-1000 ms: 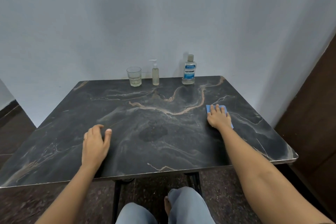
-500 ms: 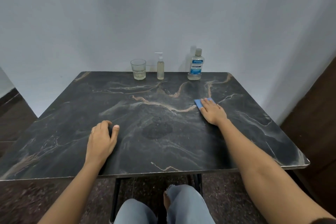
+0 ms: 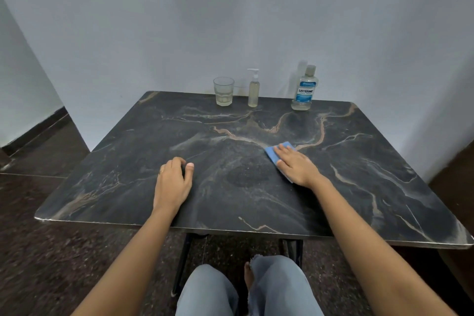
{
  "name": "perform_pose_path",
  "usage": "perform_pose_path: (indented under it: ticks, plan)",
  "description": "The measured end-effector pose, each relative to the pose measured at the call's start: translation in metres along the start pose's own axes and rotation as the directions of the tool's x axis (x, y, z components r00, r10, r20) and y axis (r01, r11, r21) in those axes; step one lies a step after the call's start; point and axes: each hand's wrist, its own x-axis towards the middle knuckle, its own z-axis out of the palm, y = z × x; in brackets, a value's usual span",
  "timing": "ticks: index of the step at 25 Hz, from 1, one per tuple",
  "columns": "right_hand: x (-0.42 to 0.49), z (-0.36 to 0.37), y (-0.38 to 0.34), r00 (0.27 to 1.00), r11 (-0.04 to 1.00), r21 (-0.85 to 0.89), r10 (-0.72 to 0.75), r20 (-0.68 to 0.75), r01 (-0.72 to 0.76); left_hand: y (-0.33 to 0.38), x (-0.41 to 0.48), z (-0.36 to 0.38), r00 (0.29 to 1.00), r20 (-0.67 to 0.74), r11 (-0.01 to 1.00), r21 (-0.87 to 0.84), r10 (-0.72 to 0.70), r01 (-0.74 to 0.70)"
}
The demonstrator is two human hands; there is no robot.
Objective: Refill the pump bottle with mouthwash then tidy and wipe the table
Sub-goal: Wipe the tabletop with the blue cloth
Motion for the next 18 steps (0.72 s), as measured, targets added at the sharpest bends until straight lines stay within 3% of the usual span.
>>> perform_pose_path:
  ticks: [2, 7, 8, 12, 16, 18]
  plan:
    - [-0.020, 0.007, -0.013, 0.993, 0.993, -0.029, 0.116, -0.003, -0.116, -0.001, 0.001, 0.001, 1.000, -0.009, 1.000, -0.001, 0.002, -0.002]
    - [-0.036, 0.024, -0.083, 0.968, 0.968, -0.038, -0.248, 0.037, 0.249, -0.001, -0.001, 0.001, 1.000, -0.007, 1.000, -0.007, -0.012, 0.012]
    - [-0.023, 0.019, -0.079, 0.968, 0.969, -0.035, -0.244, 0.057, 0.247, -0.001, -0.001, 0.001, 1.000, -0.008, 1.000, -0.014, -0.016, 0.016]
    - [0.007, 0.007, -0.060, 0.997, 0.999, -0.032, -0.004, 0.083, 0.007, -0.001, -0.004, -0.003, 0.999, -0.028, 0.998, -0.051, -0.029, 0.027]
    - [-0.016, 0.027, -0.093, 0.933, 0.945, -0.025, -0.319, 0.168, 0.327, 0.000, -0.001, -0.002, 0.999, -0.040, 0.998, -0.058, -0.036, 0.034]
    - [-0.007, 0.022, -0.086, 0.936, 0.945, -0.004, -0.325, 0.134, 0.328, -0.001, 0.000, -0.001, 0.999, -0.034, 0.997, -0.058, -0.042, 0.040]
